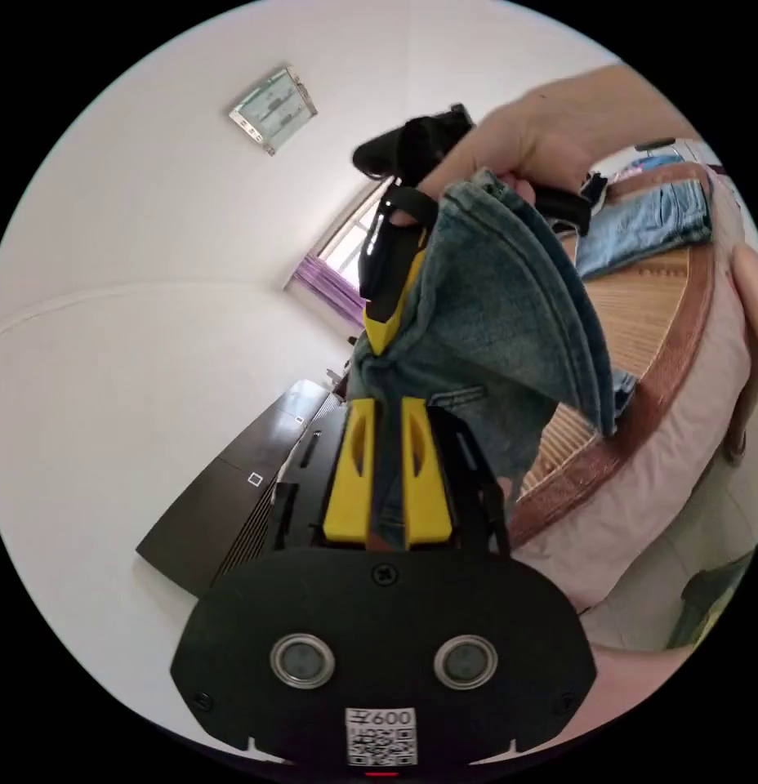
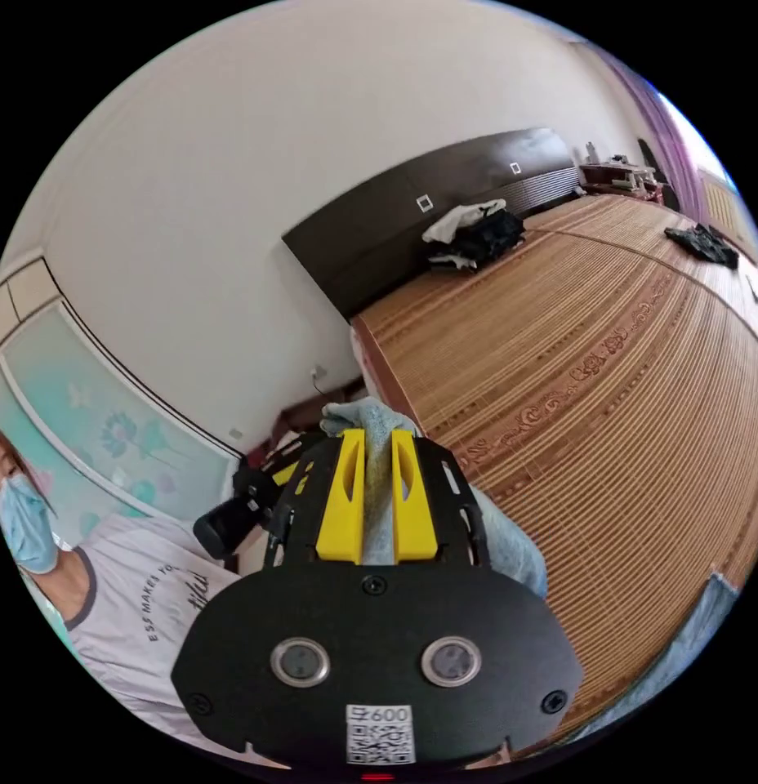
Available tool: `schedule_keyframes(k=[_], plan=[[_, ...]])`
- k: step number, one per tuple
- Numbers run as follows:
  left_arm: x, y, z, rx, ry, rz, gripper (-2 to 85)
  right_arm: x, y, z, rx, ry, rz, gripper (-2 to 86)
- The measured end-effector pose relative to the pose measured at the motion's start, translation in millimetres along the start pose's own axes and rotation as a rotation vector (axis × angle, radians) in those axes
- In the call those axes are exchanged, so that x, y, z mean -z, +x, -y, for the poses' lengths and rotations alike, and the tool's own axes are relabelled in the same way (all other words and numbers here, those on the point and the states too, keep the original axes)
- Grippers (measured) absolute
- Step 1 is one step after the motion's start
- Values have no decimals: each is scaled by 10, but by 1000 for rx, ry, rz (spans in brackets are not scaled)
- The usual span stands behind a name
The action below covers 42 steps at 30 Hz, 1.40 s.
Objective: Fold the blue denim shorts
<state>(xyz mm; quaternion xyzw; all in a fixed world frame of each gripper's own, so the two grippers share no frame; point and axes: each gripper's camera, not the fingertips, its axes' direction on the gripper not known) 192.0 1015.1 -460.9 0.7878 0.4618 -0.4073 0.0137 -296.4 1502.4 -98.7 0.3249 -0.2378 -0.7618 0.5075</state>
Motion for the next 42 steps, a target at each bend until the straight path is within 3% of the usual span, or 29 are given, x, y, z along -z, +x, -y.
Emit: schedule_keyframes(k=[3,5,11,15,18,20,23,25,28,33,38,40,42], plan=[[298,6,157,-20,82,82,17,206,649,-179,-146,-13,139,-1],[432,-113,346,-6,101,38,13,463,1006,-318,-228,27,144,-3],[1138,-418,702,-25,189,-53,8,2057,2078,-672,-348,231,-94,-7],[1053,-413,545,-398,172,128,12,3552,2656,-1225,-357,558,-140,-7],[472,-1060,479,-477,149,105,18,4189,2950,-1920,-276,690,-161,-4],[36,-1522,584,-371,35,38,26,4196,3355,-2380,-368,613,-100,0],[-774,-2242,589,-61,-315,-78,63,3956,4048,-3472,-633,481,-128,22],[-1009,-2901,364,399,-522,-243,82,3927,4260,-4217,-716,539,-130,32],[-551,-3275,275,706,-435,-331,78,3864,4464,-4954,-688,525,-59,16],[247,-3080,857,550,-263,-334,94,3499,4282,-5027,-507,364,-123,21],[595,-2518,1680,414,-127,-737,186,2884,3701,-4852,-183,172,-302,102],[691,-2116,2104,313,-174,-801,197,2672,3485,-4916,-106,121,-394,116],[707,-1770,2376,162,-299,-741,185,2355,3485,-4985,-104,-70,-506,116]])
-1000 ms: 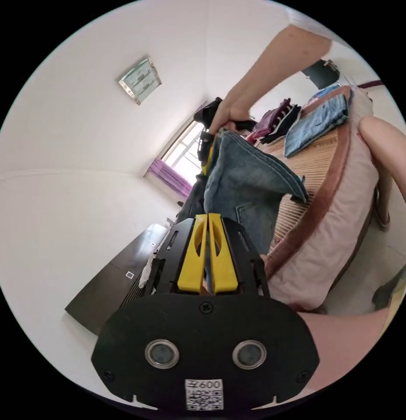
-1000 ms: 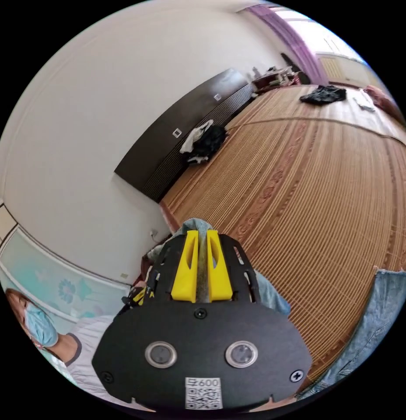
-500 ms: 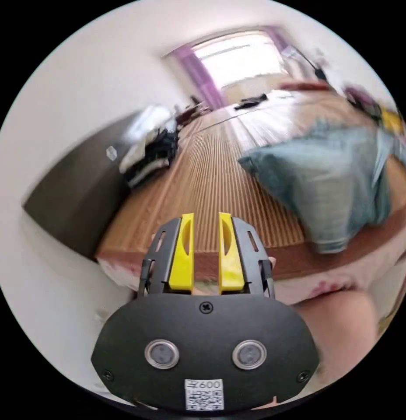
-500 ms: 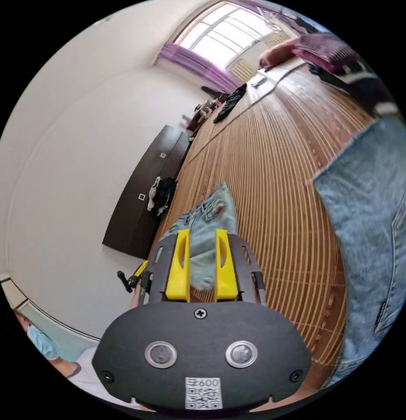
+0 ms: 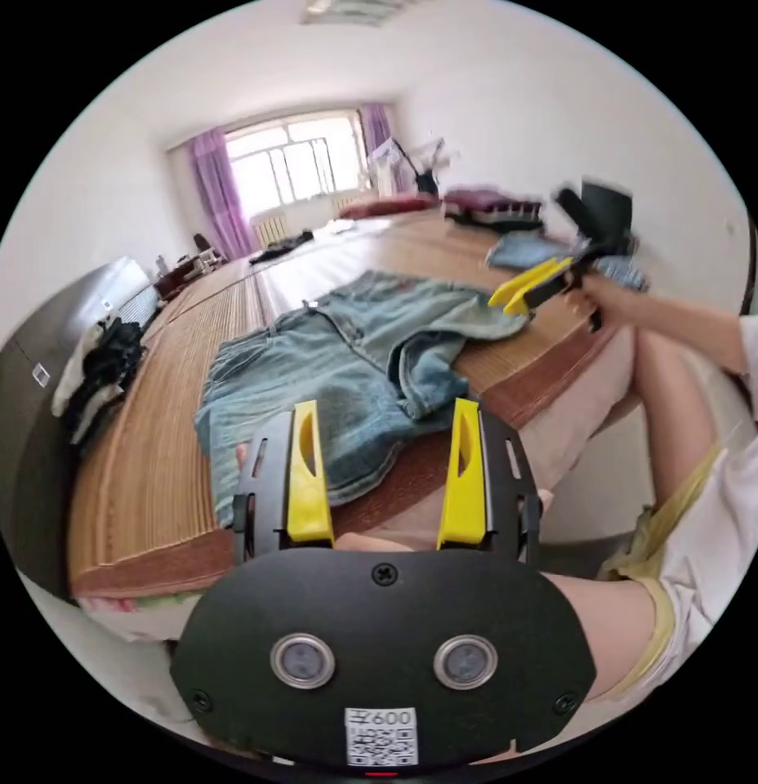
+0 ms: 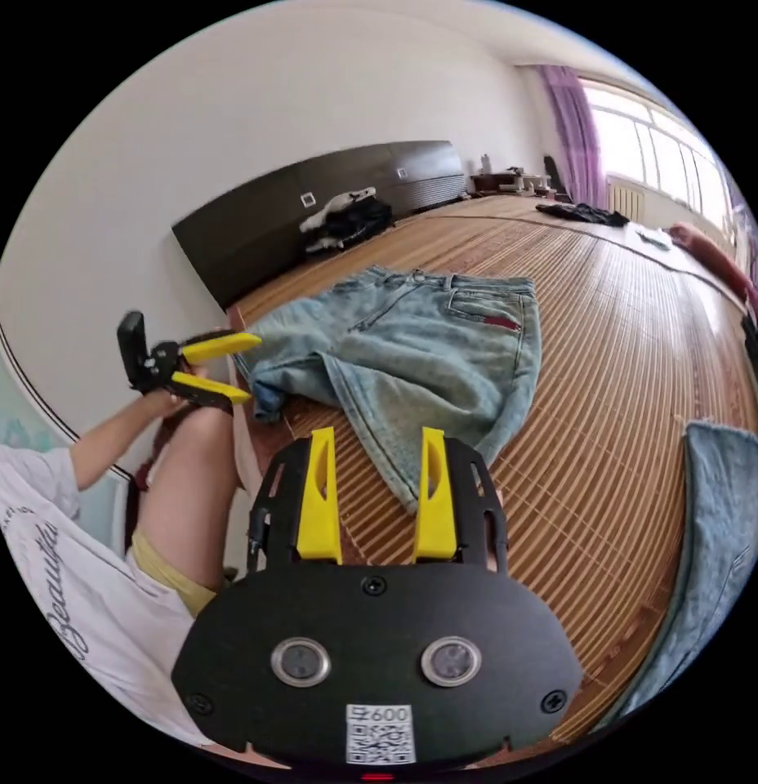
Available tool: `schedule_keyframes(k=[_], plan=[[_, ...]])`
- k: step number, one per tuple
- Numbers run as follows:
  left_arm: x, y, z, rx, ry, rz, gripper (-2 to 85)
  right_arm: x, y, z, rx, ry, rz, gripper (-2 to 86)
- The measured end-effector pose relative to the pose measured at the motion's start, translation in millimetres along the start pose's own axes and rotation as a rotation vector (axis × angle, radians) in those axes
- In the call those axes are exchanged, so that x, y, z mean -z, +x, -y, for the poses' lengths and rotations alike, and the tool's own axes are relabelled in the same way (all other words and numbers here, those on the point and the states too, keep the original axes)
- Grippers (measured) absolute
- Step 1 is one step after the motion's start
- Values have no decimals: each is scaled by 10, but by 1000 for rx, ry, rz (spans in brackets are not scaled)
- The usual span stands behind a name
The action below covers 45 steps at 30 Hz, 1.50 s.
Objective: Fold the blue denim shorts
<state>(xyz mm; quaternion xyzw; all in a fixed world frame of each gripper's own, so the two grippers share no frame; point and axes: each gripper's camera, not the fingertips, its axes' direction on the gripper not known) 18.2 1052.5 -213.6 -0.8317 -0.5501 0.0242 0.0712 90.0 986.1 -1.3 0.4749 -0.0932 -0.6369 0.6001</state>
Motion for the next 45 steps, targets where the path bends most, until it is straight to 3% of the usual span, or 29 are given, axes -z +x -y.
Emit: schedule_keyframes(k=[3,6,8,12,16,17,19,21,23,26,29,31,34,36,39,41,42,43,45], plan=[[152,269,184,-88,2,-86,100,103,25,-118,2,-30,-147,76],[254,508,234,-126,-19,-62,52,306,129,-232,52,-92,-214,18],[356,734,236,-189,-12,4,38,565,238,-365,33,-69,-249,2],[950,1451,107,-339,180,267,24,1551,728,-889,-170,123,-154,-6],[1190,2588,-251,-678,319,399,19,1853,1164,-1329,-239,60,-202,-6],[1208,2687,-294,-703,326,319,18,1890,1310,-1498,-267,30,-212,-5],[1243,2741,-250,-662,230,-271,19,1965,1532,-1764,-328,8,-158,-4],[1264,2600,-247,-557,232,-472,20,2257,1714,-2106,-377,102,-85,-4],[1376,2323,-306,-395,330,-396,22,2410,1778,-2225,-372,105,-113,-5],[1560,1694,-361,-127,441,-127,33,2589,1791,-2233,-336,116,-333,-7],[1535,1019,-277,122,343,52,69,2707,1899,-2102,-370,95,-440,-8],[1225,719,-206,169,136,54,134,2804,1979,-2056,-384,99,-441,-8],[635,767,-237,122,-148,8,177,2998,2124,-2080,-360,136,-409,-8],[481,985,-271,43,-153,49,185,3210,2261,-2096,-398,144,-362,-8],[499,1416,-165,-94,7,256,168,3425,2314,-2141,-410,165,-345,-8],[552,1582,-23,-141,103,404,107,3539,2308,-2171,-405,178,-347,-8],[495,1654,110,-246,72,438,61,3617,2303,-2184,-402,180,-346,-8],[368,1697,260,-407,-71,523,33,3654,2300,-2185,-399,178,-345,-8],[339,1644,382,-585,-164,728,23,3785,2262,-2184,-357,160,-342,-8]])
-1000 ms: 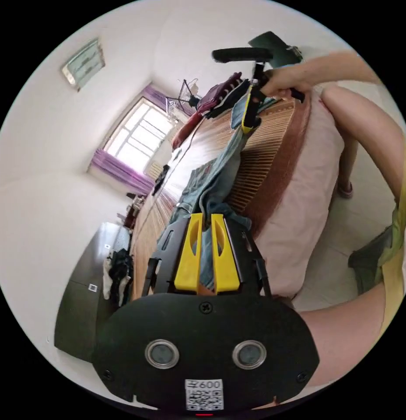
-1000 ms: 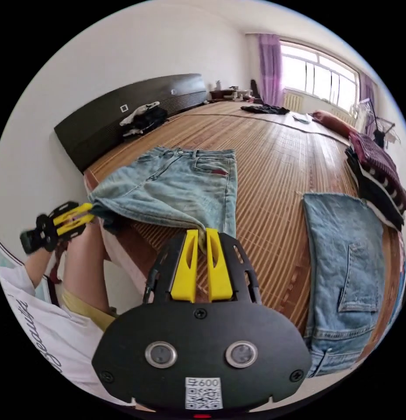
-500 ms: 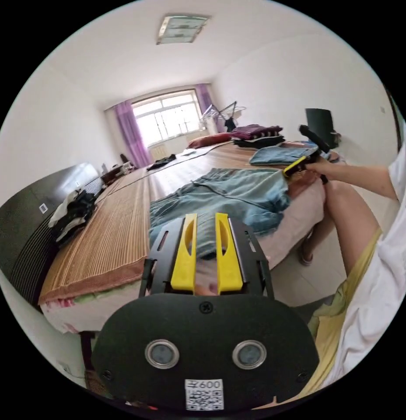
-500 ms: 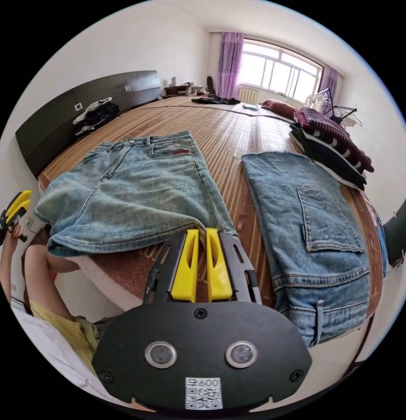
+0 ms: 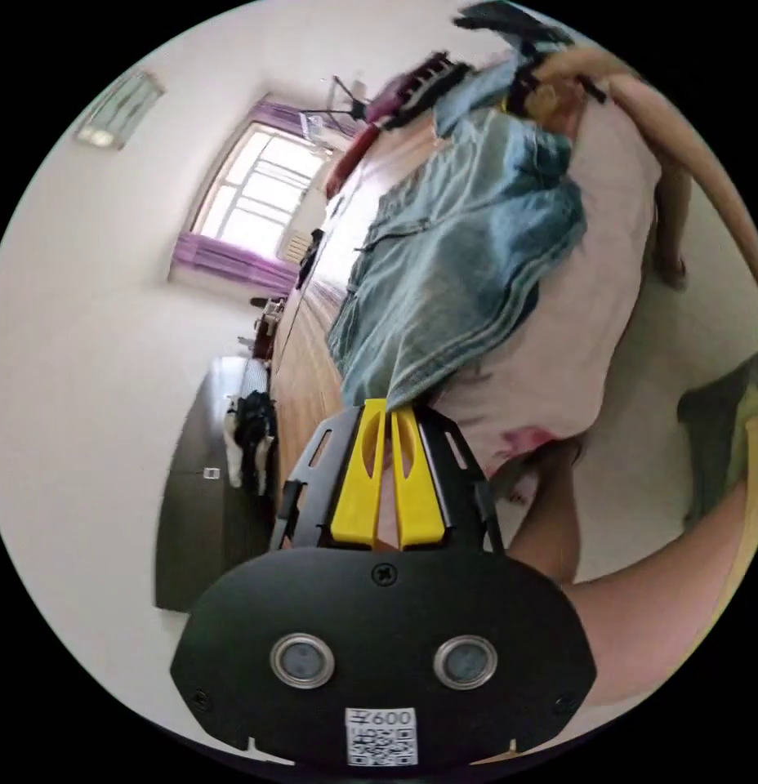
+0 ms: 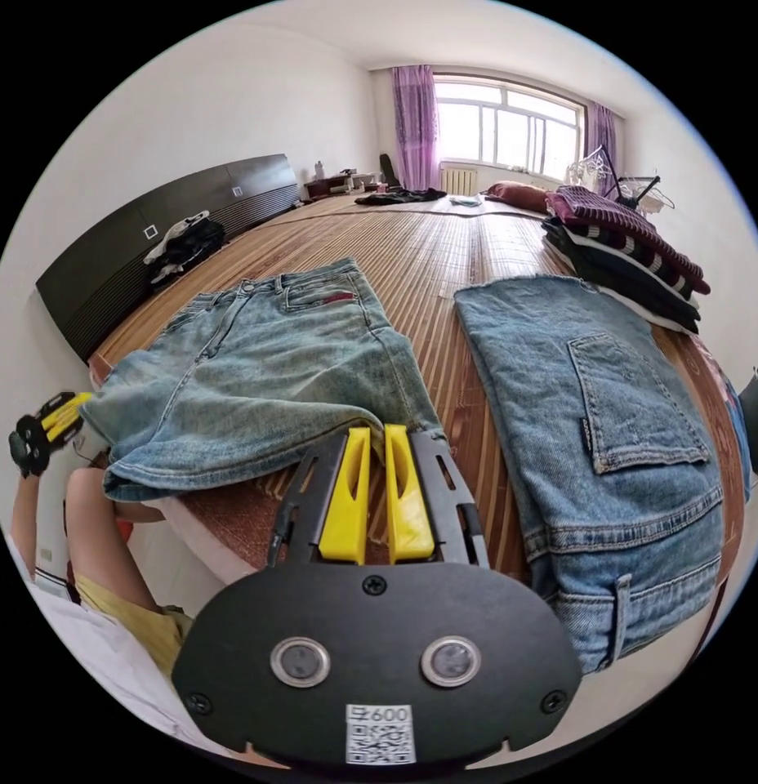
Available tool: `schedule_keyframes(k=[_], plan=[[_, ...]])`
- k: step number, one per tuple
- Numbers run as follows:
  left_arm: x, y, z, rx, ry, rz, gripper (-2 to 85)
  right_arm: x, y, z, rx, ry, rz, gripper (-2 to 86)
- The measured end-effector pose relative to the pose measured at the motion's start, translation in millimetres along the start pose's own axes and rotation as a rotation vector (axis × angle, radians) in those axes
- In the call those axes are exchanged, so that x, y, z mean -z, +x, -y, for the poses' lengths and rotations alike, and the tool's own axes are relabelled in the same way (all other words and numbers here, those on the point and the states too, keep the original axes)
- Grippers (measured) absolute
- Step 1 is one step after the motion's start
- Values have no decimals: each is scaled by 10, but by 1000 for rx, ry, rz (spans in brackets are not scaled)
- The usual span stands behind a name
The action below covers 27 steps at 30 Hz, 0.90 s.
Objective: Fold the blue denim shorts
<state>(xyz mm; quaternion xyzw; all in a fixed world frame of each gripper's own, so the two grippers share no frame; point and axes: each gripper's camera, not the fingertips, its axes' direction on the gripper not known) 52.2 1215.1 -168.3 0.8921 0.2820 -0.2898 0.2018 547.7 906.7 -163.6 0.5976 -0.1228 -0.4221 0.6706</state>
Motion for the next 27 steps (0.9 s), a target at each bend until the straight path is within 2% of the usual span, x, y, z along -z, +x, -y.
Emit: schedule_keyframes(k=[3,5,6,7,8,9,10,13,16,19,20,23,24,25,27], plan=[[183,-252,-57,-260,103,210,16,156,52,5,2,13,1,-8],[326,-386,-22,-338,118,221,15,236,88,-13,-22,38,1,-8],[432,-505,35,-329,114,125,15,289,102,-24,-35,53,-1,-8],[469,-650,102,-286,97,-104,15,314,102,-26,-35,59,-3,-8],[428,-710,121,-266,81,-239,15,360,89,-22,-27,65,-10,-8],[232,-756,113,-254,35,-456,14,402,68,-14,-15,67,-20,-8],[-51,-732,51,-225,-46,-546,14,423,55,-11,-8,69,-25,-8],[-684,-496,-247,-242,-291,-479,11,519,-6,-1,24,77,-39,-8],[-984,-534,-401,-204,-378,-426,9,599,-22,35,24,70,-36,-7],[-1038,-879,-279,-123,-301,-378,9,798,26,247,-77,-65,27,-2],[-1048,-959,-237,-109,-279,-362,9,1027,-32,298,-72,-38,80,2],[-1215,-1369,45,-25,-192,-277,8,1761,-281,237,0,274,127,3],[-1334,-1532,187,16,-153,-278,8,1872,-327,296,0,302,136,-2],[-1483,-1699,334,70,-111,-305,8,1872,-336,354,-4,286,143,-4],[-1778,-1919,551,167,-52,-408,7,1601,-305,622,-16,129,190,-7]])
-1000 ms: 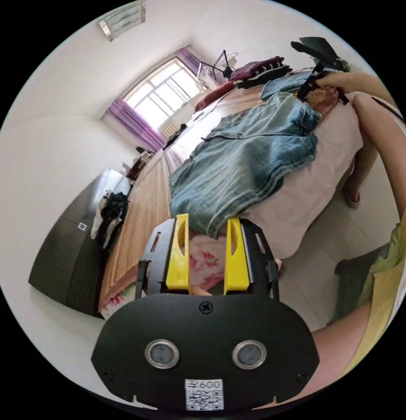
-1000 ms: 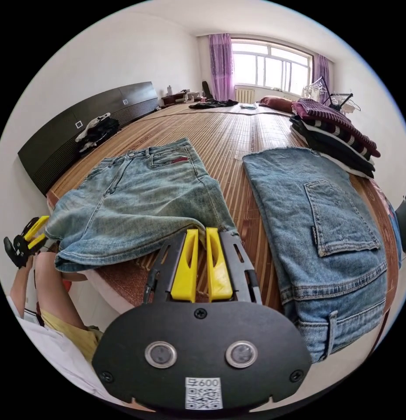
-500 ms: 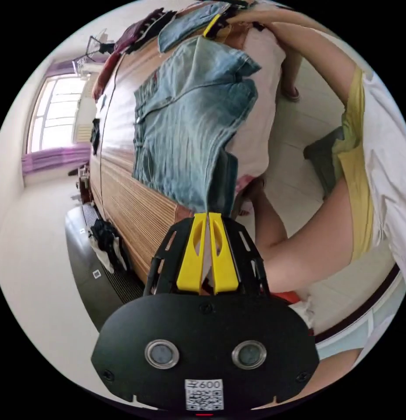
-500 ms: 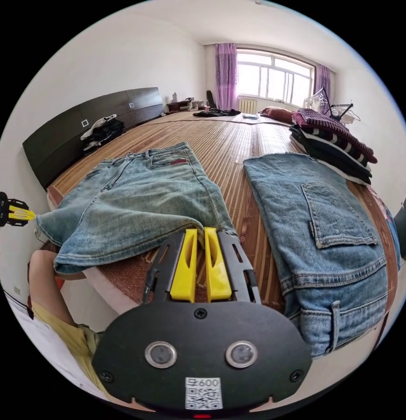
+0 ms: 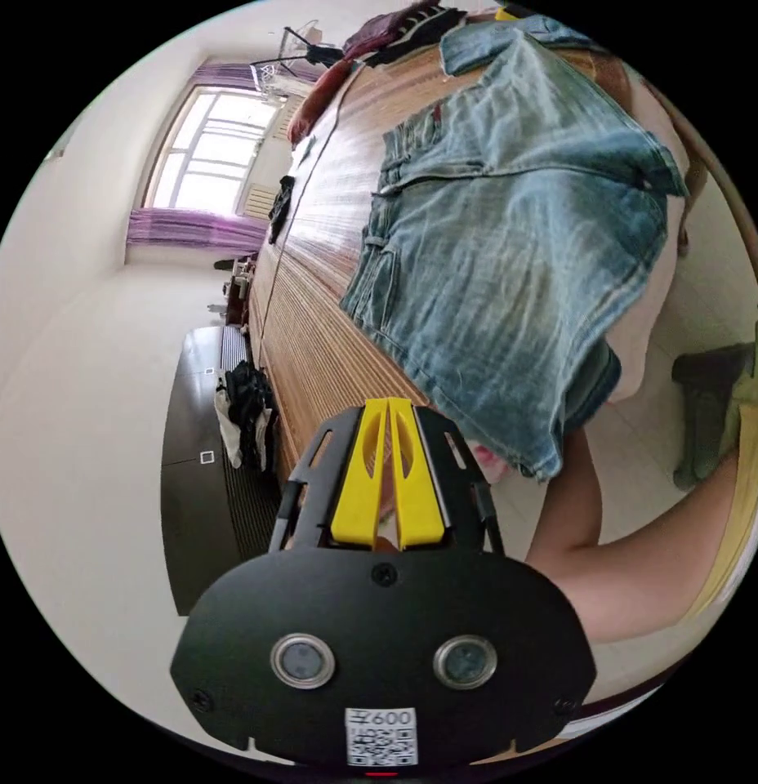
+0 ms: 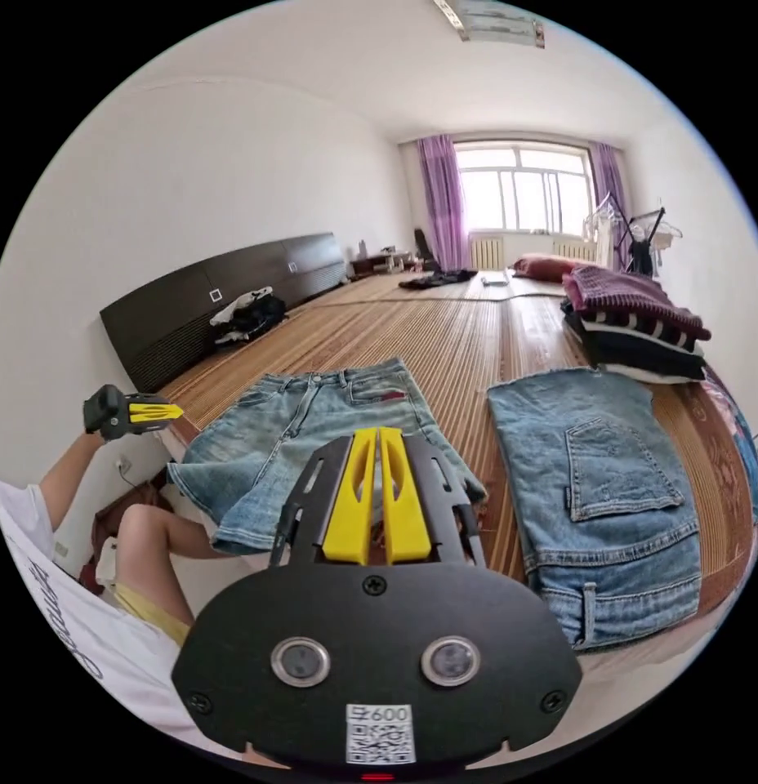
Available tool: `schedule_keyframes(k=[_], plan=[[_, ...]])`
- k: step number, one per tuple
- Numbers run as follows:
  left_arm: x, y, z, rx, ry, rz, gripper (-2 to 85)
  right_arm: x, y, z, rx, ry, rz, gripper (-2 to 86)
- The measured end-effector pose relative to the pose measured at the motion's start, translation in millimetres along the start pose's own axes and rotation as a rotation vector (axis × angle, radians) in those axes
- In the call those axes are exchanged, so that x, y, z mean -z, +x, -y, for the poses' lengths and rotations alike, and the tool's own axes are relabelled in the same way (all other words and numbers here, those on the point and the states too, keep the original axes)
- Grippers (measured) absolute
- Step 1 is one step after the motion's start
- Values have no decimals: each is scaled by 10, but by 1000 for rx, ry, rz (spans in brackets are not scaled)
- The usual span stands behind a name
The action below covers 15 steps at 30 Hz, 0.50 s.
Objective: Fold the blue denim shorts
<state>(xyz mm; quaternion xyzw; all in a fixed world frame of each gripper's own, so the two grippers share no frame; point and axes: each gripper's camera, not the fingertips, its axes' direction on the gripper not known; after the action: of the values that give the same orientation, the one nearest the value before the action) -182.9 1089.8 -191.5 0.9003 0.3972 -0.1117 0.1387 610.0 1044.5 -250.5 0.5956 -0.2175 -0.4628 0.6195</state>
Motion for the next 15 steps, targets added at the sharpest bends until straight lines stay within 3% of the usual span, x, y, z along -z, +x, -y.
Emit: schedule_keyframes(k=[2,3,5,6,8,15], plan=[[-342,-199,257,42,14,-171,7,-416,83,56,0,-122,43,-8],[-698,-255,407,50,-38,-272,6,-895,140,38,14,-294,32,-8],[-1091,-372,451,154,-38,-260,4,-1507,206,-109,50,-468,10,-8],[-1252,-506,373,266,22,-200,4,-1438,282,-152,36,-322,36,-8],[-1442,-652,298,362,77,-150,3,-1539,358,-248,26,-244,72,-8],[-1801,-1155,102,423,120,-150,1,-1932,456,-391,-59,-247,192,-8]])
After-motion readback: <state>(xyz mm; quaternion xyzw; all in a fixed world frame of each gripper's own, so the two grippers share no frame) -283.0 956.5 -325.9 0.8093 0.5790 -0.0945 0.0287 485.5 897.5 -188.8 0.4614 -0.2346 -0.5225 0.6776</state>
